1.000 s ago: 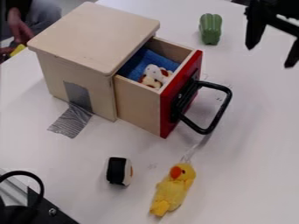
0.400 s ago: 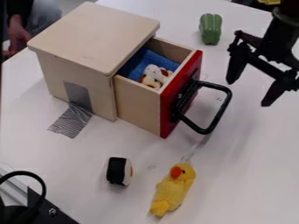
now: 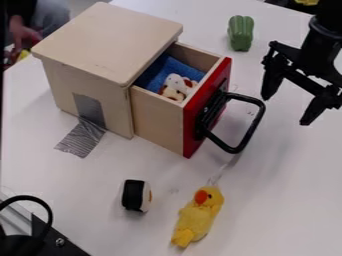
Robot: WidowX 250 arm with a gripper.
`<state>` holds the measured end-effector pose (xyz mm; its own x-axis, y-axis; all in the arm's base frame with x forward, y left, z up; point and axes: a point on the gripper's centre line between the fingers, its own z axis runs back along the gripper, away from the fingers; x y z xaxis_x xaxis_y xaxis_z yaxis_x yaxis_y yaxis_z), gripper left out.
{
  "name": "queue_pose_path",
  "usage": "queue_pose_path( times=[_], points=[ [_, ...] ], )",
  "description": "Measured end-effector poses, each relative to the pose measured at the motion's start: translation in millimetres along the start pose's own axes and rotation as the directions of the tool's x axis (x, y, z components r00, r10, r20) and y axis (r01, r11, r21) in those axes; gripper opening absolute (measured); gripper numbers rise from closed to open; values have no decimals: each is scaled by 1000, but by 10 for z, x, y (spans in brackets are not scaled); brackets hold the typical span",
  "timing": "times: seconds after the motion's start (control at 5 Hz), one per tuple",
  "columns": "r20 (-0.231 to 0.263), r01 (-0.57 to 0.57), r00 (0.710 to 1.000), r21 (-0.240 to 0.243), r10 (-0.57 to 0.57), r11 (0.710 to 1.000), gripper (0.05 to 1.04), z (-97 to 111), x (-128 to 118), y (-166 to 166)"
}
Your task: Closed the drawer
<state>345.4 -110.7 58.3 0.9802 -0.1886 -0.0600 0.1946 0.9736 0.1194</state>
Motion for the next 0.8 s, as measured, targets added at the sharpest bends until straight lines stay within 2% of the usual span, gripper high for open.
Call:
queue_pose_path(
  times=[0.2,0.4,0.6,0.8],
  points=[
    [-36,21,999,-21,-22,1000,999,-186,-24,7],
    [-45,21,999,-24,-22,999,999,-269,-55,19],
    [-66,21,998,-11,-21,1000,999,-331,-124,37],
    [-66,24,998,4,-23,1000,997,-347,-205,83]
  ],
)
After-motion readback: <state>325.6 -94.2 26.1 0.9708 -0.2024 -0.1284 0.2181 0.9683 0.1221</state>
